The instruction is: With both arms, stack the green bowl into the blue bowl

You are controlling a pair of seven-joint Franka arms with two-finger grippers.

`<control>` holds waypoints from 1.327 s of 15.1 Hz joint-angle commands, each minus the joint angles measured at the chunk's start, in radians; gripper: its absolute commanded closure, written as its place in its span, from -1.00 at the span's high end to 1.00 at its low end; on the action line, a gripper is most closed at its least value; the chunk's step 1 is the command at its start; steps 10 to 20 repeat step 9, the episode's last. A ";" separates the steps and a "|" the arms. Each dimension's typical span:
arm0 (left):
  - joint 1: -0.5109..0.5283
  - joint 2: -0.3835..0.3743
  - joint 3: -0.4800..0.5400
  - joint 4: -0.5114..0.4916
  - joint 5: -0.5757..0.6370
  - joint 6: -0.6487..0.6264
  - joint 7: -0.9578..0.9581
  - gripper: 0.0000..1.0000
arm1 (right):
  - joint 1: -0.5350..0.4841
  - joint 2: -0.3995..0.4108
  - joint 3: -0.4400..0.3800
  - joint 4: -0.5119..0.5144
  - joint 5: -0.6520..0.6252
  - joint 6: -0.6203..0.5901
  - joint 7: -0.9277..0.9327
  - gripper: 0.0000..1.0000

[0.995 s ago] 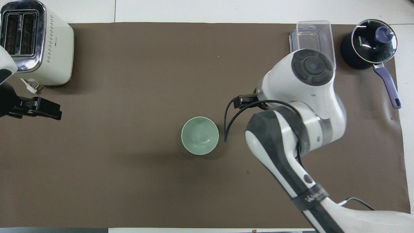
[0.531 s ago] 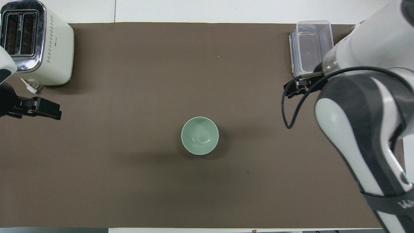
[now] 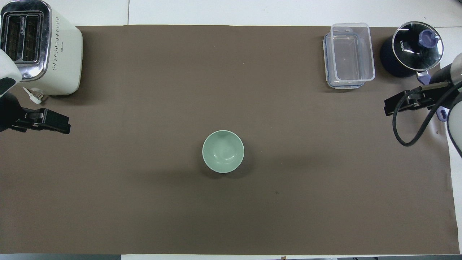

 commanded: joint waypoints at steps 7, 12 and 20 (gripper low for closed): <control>-0.012 -0.032 0.002 -0.040 0.022 0.021 -0.004 1.00 | -0.019 -0.004 0.011 -0.002 -0.008 -0.022 -0.017 1.00; -0.012 -0.032 0.002 -0.040 0.022 0.022 -0.004 1.00 | -0.022 -0.006 0.011 -0.001 -0.006 -0.029 -0.019 1.00; -0.012 -0.032 0.002 -0.040 0.022 0.022 -0.004 1.00 | -0.022 -0.006 0.011 -0.001 -0.006 -0.029 -0.019 1.00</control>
